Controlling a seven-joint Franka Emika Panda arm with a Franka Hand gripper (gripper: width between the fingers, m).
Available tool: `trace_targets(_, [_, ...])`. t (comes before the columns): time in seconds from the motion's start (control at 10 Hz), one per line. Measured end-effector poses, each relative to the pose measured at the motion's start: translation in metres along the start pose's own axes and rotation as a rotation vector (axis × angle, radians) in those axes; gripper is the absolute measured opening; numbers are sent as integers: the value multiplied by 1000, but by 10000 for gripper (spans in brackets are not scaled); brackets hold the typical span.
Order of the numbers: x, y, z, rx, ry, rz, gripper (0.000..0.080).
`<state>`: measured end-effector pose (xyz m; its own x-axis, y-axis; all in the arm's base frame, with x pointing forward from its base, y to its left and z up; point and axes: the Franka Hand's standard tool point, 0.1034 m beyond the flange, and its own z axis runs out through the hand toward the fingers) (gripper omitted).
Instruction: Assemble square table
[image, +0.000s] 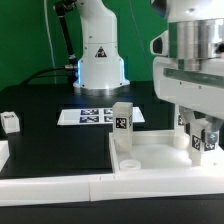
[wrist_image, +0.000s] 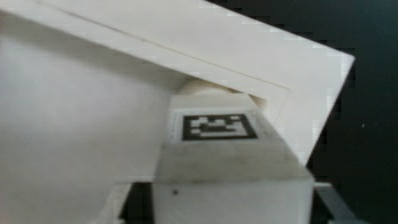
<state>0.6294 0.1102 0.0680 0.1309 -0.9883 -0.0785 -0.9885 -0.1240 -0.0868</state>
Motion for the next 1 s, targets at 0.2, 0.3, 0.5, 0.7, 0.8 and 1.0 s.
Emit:
trace_targets(0.2, [-1,0,-1,16,-72,266,291])
trace_targets(0.3, [-2,-1,-1,24,-117,415,291])
trace_targets(0.5, [-2,-1,-1,20,-132,547,291])
trace_targets(0.7, [-2,0,0,22,-119,449,371])
trace_targets(0.8, [-7,0,-1,27,-83,268,509])
trace_targets(1.0, [-19,-10,-4,89,-50,-61,604])
